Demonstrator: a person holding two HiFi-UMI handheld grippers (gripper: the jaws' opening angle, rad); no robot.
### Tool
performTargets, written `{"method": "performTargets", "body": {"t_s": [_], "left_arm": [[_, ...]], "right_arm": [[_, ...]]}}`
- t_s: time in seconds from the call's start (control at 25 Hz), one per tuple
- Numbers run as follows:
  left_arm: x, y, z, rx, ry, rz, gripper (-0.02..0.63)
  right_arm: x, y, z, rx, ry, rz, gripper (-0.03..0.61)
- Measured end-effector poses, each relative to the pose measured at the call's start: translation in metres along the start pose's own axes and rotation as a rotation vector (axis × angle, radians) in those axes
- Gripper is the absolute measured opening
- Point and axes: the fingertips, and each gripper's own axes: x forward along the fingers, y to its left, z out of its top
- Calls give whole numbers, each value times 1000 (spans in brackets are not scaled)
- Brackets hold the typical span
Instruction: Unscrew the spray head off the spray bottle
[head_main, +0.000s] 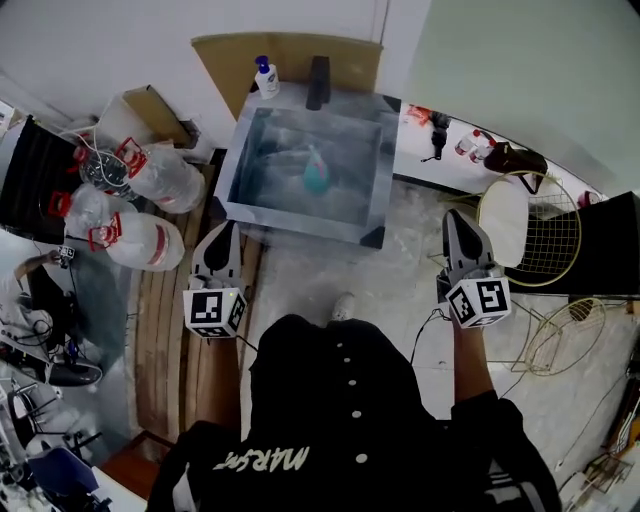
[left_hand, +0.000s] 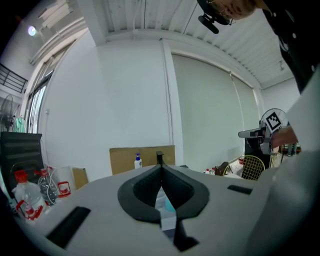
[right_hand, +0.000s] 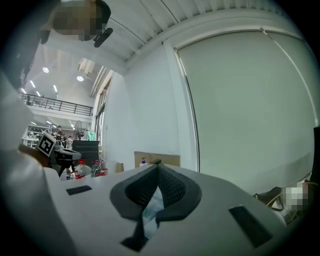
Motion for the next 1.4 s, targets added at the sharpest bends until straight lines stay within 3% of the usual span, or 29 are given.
{"method": "performTargets", "body": {"t_s": [0.24, 0.48, 0.64, 0.88, 1.04, 1.16, 1.28, 1.4], "left_arm": [[21, 15, -13, 11, 47, -7, 25], [72, 30, -35, 60, 104, -105, 25], [125, 33, -51, 107, 140, -244, 25], [199, 33, -91, 171, 223, -507, 26], [245, 25, -116, 224, 200, -691, 37], [262, 11, -144, 270, 236, -832, 163], [272, 1, -183, 319, 324, -923, 190], [287, -9, -211, 304, 379, -968, 258]], "right_arm": [[42, 2, -13, 3, 36, 42, 12], [93, 14, -31, -27, 87, 92, 12], [138, 20, -48, -92, 148, 113, 12], [198, 42, -84, -60, 281, 136, 12], [247, 53, -111, -93, 319, 184, 12], [268, 61, -128, -99, 356, 210, 12], [281, 65, -142, -80, 376, 216, 12], [292, 64, -153, -44, 368, 205, 12]]}}
